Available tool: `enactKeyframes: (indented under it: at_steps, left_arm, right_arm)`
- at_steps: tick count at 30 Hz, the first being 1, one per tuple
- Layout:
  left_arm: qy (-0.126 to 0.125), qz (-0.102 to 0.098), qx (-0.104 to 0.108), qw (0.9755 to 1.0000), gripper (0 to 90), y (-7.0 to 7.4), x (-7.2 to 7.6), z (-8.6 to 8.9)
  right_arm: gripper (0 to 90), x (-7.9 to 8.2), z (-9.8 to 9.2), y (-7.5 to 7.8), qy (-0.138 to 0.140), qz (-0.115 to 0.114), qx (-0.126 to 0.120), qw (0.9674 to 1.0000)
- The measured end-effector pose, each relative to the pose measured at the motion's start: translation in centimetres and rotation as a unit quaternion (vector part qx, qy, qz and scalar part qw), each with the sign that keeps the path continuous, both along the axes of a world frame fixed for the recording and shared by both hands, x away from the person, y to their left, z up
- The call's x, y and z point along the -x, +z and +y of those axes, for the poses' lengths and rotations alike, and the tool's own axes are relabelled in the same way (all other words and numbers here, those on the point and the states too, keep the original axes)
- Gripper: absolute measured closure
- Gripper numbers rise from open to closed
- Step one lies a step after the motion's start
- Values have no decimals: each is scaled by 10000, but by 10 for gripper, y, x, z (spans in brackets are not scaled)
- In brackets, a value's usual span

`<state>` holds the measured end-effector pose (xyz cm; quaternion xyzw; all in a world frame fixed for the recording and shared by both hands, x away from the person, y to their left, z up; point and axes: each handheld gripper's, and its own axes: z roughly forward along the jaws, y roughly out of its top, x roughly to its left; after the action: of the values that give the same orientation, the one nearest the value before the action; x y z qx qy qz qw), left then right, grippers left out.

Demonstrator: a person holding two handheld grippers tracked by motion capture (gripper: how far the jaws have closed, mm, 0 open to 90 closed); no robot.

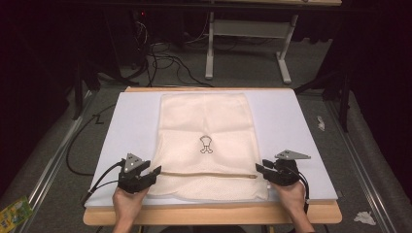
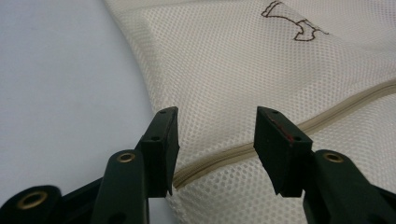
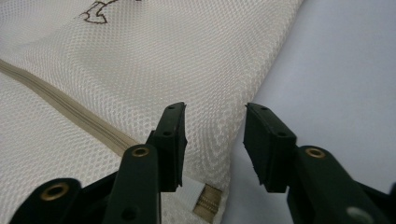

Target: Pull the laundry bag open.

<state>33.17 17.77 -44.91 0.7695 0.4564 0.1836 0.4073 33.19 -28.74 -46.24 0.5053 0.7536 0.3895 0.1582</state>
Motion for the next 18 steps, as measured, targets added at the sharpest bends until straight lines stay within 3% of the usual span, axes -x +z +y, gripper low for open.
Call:
enactKeyframes:
  at_steps: [6, 8, 10, 13, 15, 18]
  left_arm:
    - [-103, -11, 67, 9999, 485, -3, 6, -9]
    - [-183, -79, -48, 9998, 482, -3, 9, -17]
    - [-336, -140, -41, 9993, 480, -2, 13, -26]
    - [-503, -189, 46, 9985, 477, 0, 16, -38]
    - [-576, -233, -60, 9981, 474, 0, 17, -46]
    - [-741, -167, 96, 9971, 471, -1, 14, -58]
  right_arm:
    - [493, 1, -6, 6, -93, 191, -88, 9997]
    - [491, 1, -8, 6, -78, 292, -135, 9995]
    - [491, 1, -9, 6, -78, 429, -95, 9990]
    - [496, 2, -11, 5, -76, 458, -93, 9989]
    - [534, 2, -12, 5, -54, 545, -136, 9984]
    - [547, 2, -11, 6, -29, 612, -102, 9981]
